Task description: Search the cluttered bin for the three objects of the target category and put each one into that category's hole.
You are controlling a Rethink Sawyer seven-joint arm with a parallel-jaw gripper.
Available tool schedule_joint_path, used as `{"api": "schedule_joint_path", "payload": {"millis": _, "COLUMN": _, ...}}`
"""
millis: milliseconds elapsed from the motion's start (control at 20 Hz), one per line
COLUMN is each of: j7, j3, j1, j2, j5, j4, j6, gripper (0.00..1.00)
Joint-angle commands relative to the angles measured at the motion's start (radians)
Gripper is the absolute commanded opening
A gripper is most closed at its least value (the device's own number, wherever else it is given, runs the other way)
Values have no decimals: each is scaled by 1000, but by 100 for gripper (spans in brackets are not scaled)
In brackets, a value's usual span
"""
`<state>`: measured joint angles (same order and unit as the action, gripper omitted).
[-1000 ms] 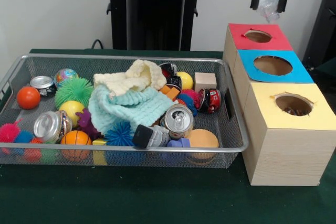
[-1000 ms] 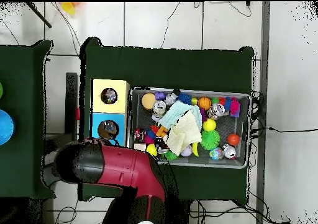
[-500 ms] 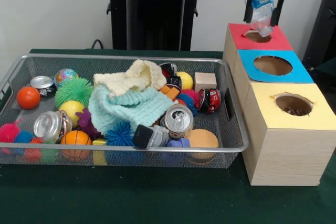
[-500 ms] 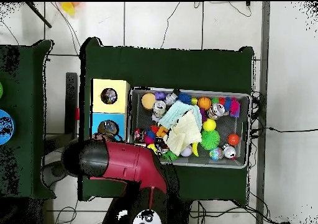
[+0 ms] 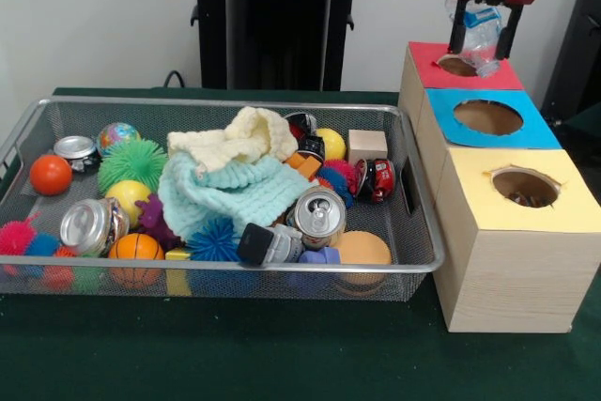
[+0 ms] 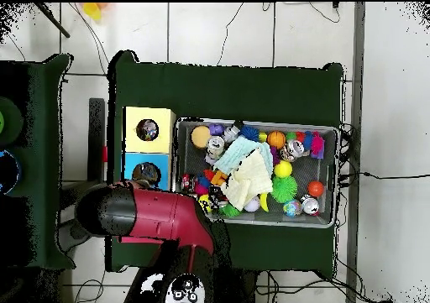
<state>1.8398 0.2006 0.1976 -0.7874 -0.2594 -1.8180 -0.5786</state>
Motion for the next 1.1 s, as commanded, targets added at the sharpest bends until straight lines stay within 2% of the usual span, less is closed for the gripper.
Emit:
{"api": "schedule_joint_path", "payload": {"millis": 50, "j7": 213, "j3": -50, "j1": -8, "j2": 54, "j5": -25, "j4": 34, "j6": 100, "gripper": 0}}
{"api": "schedule_joint_path", "payload": {"millis": 250, "j7": 209, "j3": -44, "j1": -6, "j2": 84, "j5": -18, "j4": 48, "j6": 116, "gripper": 0}}
{"api": "schedule_joint_path", "payload": {"millis": 550, "j7": 194, "j3": -73, "j1": -28, "j2": 134, "j5": -22, "j4": 30, "j6": 209, "gripper": 0}}
{"api": "schedule_joint_path", "payload": {"millis": 1100, "j7": 197, "j3": -54, "j1": -9, "j2": 117, "j5": -29, "j4": 20, "j6": 185, "gripper": 0}}
